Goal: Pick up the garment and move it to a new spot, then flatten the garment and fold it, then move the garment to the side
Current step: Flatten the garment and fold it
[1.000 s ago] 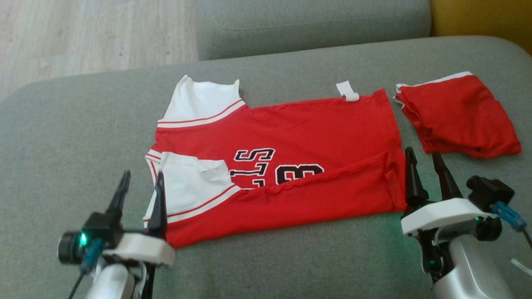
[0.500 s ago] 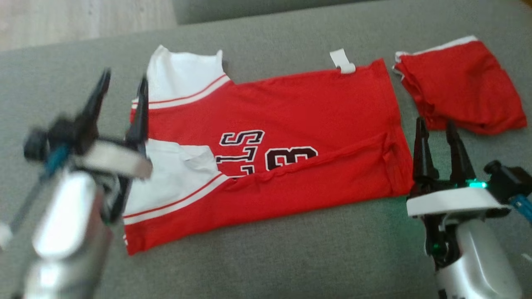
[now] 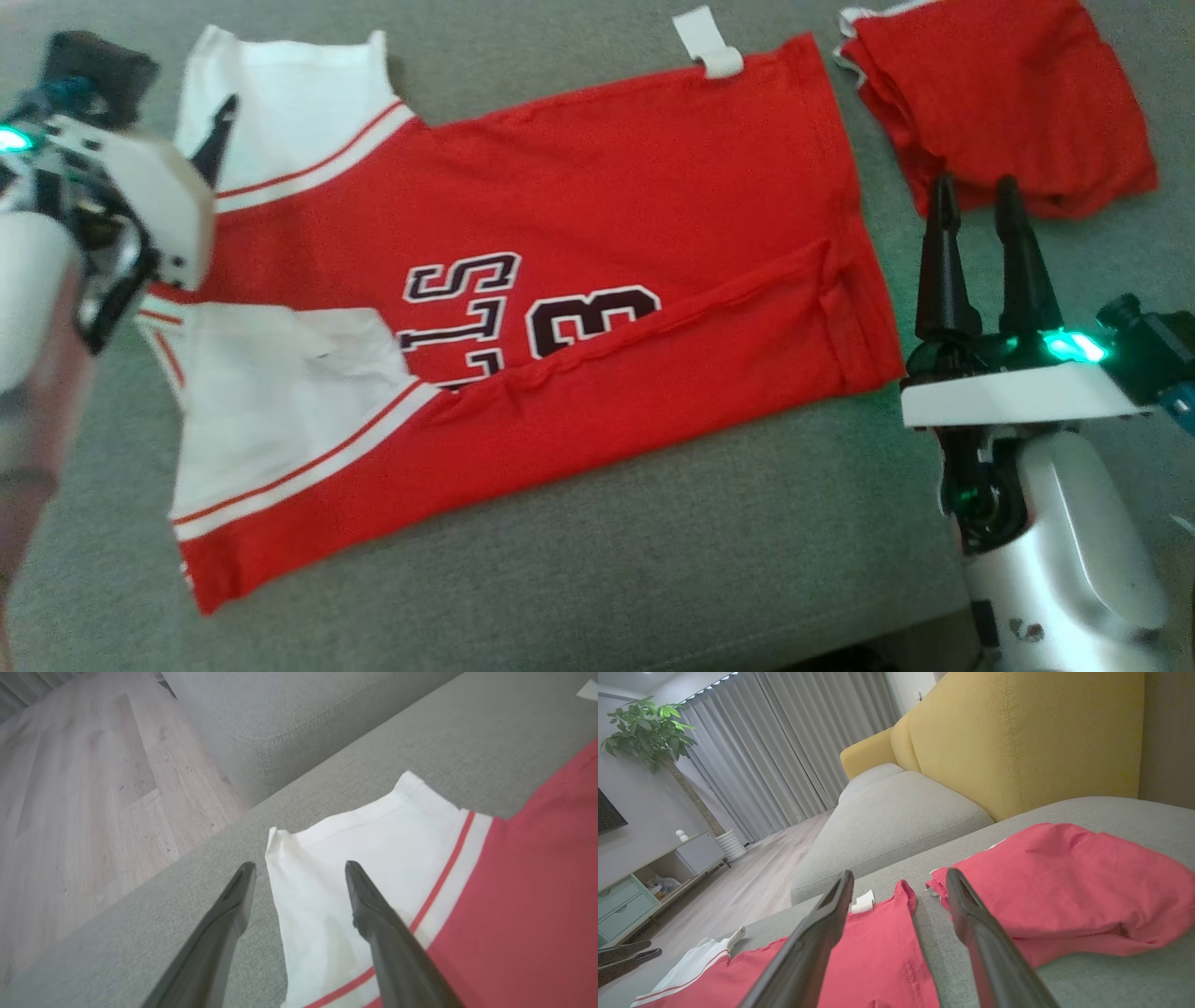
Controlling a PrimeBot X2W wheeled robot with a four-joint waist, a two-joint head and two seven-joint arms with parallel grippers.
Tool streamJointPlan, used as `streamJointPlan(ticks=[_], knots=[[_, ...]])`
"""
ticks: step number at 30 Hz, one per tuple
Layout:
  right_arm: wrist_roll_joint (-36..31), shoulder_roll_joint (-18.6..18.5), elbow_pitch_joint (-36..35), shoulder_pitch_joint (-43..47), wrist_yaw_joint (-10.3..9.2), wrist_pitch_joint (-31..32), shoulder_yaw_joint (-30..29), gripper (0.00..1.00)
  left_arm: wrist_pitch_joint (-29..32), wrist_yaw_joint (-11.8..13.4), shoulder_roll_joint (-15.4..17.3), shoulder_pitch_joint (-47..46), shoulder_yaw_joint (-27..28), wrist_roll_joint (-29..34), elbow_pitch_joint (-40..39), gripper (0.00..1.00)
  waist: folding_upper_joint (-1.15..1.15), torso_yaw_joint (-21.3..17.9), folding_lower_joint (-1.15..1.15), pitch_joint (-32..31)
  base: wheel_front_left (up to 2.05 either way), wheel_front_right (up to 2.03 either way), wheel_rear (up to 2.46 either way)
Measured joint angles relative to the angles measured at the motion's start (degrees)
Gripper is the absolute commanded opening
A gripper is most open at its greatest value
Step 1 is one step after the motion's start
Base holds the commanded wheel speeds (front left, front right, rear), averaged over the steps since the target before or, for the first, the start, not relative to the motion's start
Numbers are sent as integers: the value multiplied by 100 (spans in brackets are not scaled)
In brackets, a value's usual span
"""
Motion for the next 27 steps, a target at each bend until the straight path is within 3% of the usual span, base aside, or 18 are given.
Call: streamJointPlan(ticks=[6, 22, 23, 24, 27], knots=[[198, -1, -303, -83, 0, -18, 286, 100, 182, 0, 261, -482, -281, -524, 532, 100, 0, -314, -1, 292, 0, 0, 0], [328, 0, -600, -82, 0, -18, 478, 100, 498, 0, 625, -1291, -949, -1112, 1357, 100, 0, -780, -1, 761, 0, 0, 0], [336, 0, -603, -82, 0, -18, 477, 100, 550, 0, 624, -1298, -950, -1201, 1391, 54, 0, -789, -1, 761, 0, 0, 0], [336, 0, -603, -82, 0, -18, 468, 100, 601, 0, 619, -1304, -964, -1298, 1405, 0, 0, -793, -1, 753, 0, 0, 0], [335, 1, -592, -78, 0, -18, 401, 100, 710, 0, 566, -1302, -1125, -1492, 1388, 0, 0, -768, -1, 695, 0, 0, 0]])
